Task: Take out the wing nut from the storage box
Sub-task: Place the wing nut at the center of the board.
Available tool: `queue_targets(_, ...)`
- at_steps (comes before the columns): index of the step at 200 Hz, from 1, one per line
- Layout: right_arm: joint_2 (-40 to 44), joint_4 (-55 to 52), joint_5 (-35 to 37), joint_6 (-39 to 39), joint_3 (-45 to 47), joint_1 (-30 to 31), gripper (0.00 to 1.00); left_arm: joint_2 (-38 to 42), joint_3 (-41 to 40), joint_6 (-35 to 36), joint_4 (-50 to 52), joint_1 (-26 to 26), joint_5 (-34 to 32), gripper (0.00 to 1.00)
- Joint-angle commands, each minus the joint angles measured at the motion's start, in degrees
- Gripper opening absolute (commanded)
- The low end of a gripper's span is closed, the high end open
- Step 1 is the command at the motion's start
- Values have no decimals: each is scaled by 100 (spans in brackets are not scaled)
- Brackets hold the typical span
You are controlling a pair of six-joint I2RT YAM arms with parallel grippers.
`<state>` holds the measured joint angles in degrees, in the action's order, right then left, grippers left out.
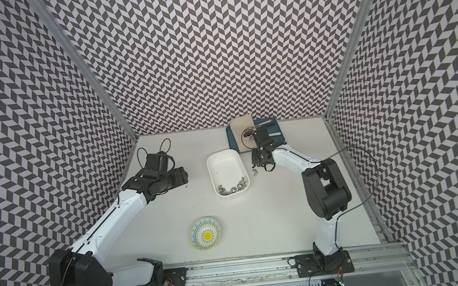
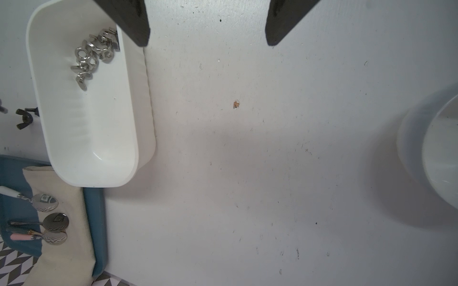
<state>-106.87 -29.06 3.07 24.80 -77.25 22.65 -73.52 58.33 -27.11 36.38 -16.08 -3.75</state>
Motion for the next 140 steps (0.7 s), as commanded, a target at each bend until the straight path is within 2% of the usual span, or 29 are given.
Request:
queue_targets(1,68,371,40,-73,193,46,7,-43,130,-30,18,26,20,78)
queue_targets(140,-438,750,-51,43,502,46,6,47,30,-49,5,26,-65,78)
